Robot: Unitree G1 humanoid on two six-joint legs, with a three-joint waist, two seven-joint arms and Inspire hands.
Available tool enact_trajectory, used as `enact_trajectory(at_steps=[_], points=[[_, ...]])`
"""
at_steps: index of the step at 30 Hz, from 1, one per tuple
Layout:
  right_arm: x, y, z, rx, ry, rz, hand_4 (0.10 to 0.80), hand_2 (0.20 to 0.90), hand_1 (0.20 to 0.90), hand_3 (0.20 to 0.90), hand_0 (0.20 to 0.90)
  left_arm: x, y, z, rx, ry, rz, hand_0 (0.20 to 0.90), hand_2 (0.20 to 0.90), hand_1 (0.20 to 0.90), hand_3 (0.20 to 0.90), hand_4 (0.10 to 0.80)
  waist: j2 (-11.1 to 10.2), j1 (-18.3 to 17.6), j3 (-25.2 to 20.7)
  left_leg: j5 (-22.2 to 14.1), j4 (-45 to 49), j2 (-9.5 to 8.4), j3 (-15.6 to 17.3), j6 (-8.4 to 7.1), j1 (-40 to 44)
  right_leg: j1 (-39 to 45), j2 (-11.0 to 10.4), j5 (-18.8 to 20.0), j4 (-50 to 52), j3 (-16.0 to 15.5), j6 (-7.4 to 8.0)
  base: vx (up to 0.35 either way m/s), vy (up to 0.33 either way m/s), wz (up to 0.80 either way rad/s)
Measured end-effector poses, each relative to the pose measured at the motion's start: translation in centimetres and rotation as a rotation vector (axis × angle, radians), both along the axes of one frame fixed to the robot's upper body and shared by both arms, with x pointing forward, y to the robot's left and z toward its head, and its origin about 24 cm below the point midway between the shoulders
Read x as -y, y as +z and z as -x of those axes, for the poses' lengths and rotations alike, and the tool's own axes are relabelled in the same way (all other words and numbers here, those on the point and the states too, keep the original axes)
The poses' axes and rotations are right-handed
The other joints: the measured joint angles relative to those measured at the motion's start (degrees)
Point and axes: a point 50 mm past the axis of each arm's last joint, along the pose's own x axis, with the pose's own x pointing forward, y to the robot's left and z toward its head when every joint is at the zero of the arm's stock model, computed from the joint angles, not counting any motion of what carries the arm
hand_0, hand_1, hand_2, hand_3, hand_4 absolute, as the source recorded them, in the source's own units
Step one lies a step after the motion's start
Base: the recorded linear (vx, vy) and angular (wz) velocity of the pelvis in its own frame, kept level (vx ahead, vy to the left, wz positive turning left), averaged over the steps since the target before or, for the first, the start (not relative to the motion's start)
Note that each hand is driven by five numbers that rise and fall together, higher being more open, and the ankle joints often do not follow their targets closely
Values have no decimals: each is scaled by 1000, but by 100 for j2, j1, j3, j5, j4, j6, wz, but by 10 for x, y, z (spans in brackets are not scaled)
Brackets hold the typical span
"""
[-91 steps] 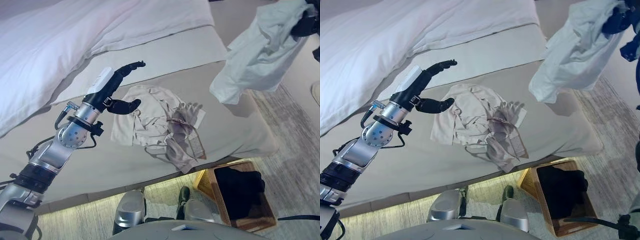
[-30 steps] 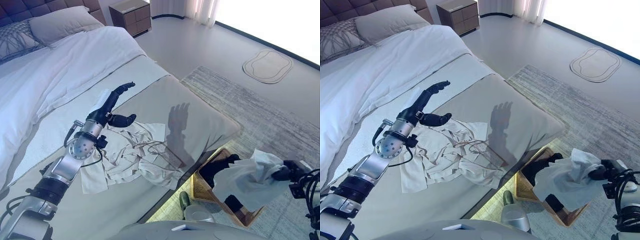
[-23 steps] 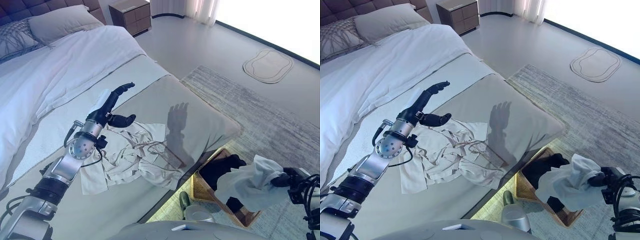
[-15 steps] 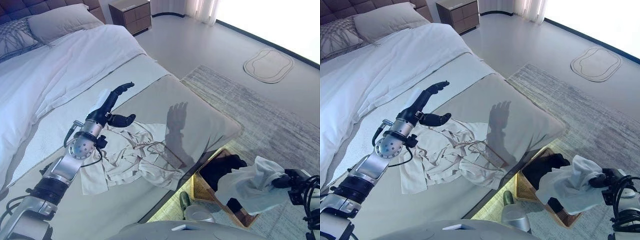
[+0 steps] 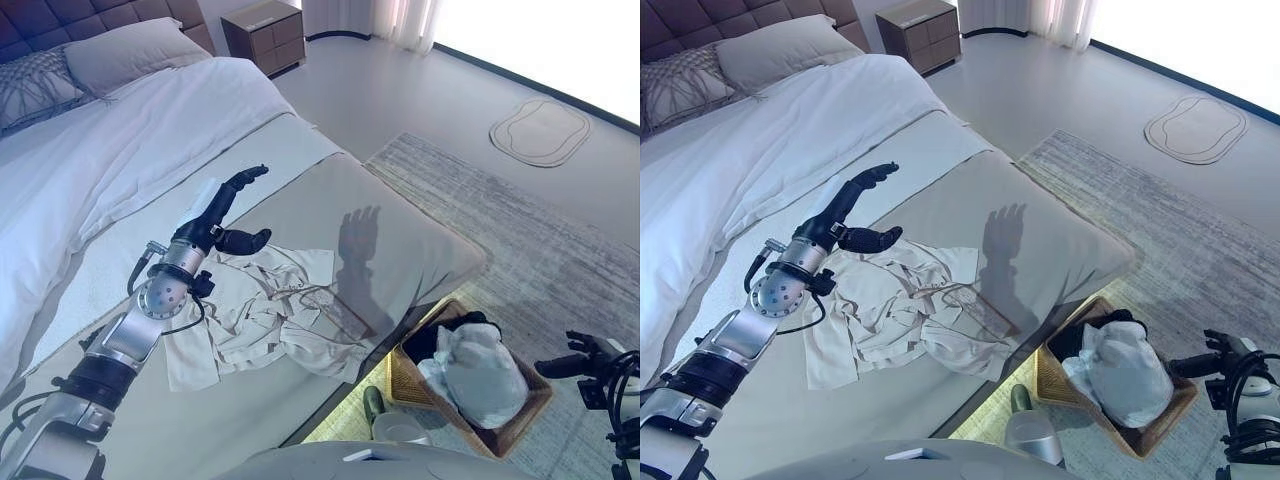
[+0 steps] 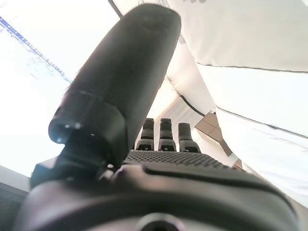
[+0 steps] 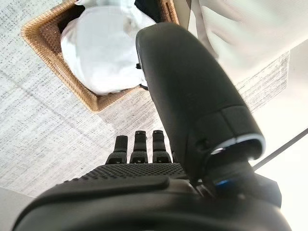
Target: Pick up the clothes from the bed and place them into the basket
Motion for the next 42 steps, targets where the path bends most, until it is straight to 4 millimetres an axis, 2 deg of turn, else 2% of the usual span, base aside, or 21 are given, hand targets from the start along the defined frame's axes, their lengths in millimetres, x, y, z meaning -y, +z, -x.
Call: enact_trajectory(at_steps=[6, 10, 12, 15, 18, 24, 28, 30, 35, 37, 38, 39, 42], points=[[0, 1, -1, 5, 7, 2, 800, 900, 900, 900, 900, -1, -4, 3, -14, 5, 0, 900, 900, 900, 900, 800, 1, 106, 1, 13, 5, -1, -100, -13, -30, 10, -29, 0, 0, -124, 1, 21, 13, 7], [-12, 13, -25, 60, 129, 58, 800, 900, 900, 900, 900, -3, -10, 7, -31, 15, 2, 900, 900, 900, 900, 800, 1, 224, 2, 37, 20, -4, -140, -22, -24, 26, -52, 0, -1, -160, 0, 11, 14, 5], [-23, 22, -41, 112, 209, 102, 800, 900, 900, 900, 900, -4, -12, 9, -37, 23, 4, 900, 900, 900, 900, 800, 1, 247, 2, 48, 20, -4, -169, -27, -30, 31, -52, 0, -1, -185, 0, 2, 15, 9], [-49, 44, -71, 219, 371, 201, 800, 900, 900, 900, 900, -4, -16, 12, -39, 33, 7, 900, 900, 900, 900, 800, 4, 294, 5, 86, 18, -4, -315, -25, -85, 56, -57, -1, -2, -316, 1, 24, 36, 22], [-80, 69, -105, 327, 548, 313, 800, 900, 900, 900, 900, -3, -24, 17, -48, 48, 15, 900, 900, 900, 900, 800, 13, 509, 31, 113, 21, -3, -440, -29, -80, 119, -54, -3, -5, -422, -1, 45, 32, 19], [-114, 94, -139, 403, 718, 401, 800, 900, 900, 900, 900, -8, -29, 25, -40, 74, 15, 900, 900, 900, 900, 800, 10, 969, 47, 183, 25, -9, -698, -31, -163, 165, -69, -18, -5, -629, 14, 71, 38, 22], [-132, 100, -157, 368, 807, 450, 800, 900, 900, 900, 900, -17, -25, 27, -18, 104, 22, 900, 900, 900, 900, 800, 0, 1331, 135, 242, 110, -25, -1069, -42, -387, 223, -112, -44, -2, -993, 42, -12, 35, 44], [-137, 107, -168, 355, 824, 465, 800, 900, 900, 900, 900, -18, -22, 25, -6, 105, 22, 900, 900, 900, 900, 800, 7, 1437, 255, 243, 280, -57, -1246, -43, -565, 201, -150, -44, -2, -1141, 41, -173, 17, 51], [-136, 157, -204, 395, 757, 536, 800, 900, 900, 900, 900, -17, -6, 16, 58, 78, 4, 900, 900, 900, 900, 800, 162, 1929, 963, 320, 776, -120, -1837, -118, -1454, -196, -209, -47, 143, -1694, 33, -188, 29, 55], [-131, 171, -210, 404, 719, 558, 800, 900, 900, 900, 900, -19, -3, 15, 66, 73, -1, 900, 900, 900, 900, 800, 233, 2119, 1209, 346, 967, -132, -2014, -141, -1774, -483, -263, -173, 468, -1858, -116, -117, 20, 46], [-129, 176, -213, 401, 703, 566, 800, 900, 900, 900, 900, -20, -1, 15, 69, 74, 0, 900, 900, 900, 900, 800, 290, 2231, 1389, 346, 1074, -150, -2102, -141, -1870, -601, -316, -294, 726, -1916, -133, -105, 35, 40], [-129, 180, -215, 395, 693, 570, 800, 900, 900, 900, 900, -21, 0, 14, 70, 76, 9, 900, 900, 900, 900, 800, 320, 2307, 1551, 345, 1192, -195, -2164, -141, -1965, -763, -417, -487, 1086, -1952, -150, -93, 42, 43], [-127, 192, -223, 414, 632, 527, 800, 900, 900, 900, 900, -18, 6, 11, 99, 62, 23, 900, 900, 900, 900, 800, 342, 2538, 2033, 284, 1557, -457, -2304, -126, -2309, -1393, -897, -1088, 2380, -2026, -200, -75, 54, 40]])
